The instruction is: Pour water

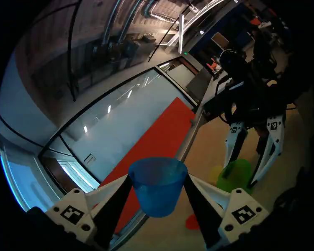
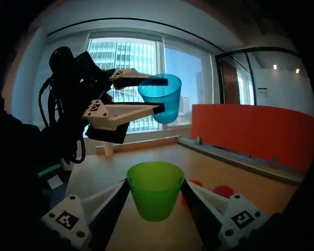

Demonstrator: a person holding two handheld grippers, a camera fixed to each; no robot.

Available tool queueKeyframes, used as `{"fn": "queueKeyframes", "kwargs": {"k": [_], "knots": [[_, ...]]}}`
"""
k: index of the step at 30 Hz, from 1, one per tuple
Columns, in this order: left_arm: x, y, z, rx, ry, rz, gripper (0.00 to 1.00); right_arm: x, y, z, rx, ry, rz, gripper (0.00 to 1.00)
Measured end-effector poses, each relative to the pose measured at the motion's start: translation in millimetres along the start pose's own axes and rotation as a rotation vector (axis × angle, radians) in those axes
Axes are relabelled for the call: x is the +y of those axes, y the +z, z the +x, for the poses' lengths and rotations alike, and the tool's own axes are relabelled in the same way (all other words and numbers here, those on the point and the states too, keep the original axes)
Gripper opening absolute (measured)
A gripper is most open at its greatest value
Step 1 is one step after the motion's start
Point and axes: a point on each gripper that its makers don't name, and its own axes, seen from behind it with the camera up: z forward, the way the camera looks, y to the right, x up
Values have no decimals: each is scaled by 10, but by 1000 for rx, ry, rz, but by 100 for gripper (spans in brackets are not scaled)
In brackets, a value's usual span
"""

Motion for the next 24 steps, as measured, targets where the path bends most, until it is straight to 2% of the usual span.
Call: {"fn": "queueKeyframes", "kwargs": {"k": [24], "knots": [[-26,50,150,14,170,20,86,-50,63,55,8,-12,13,90]]}}
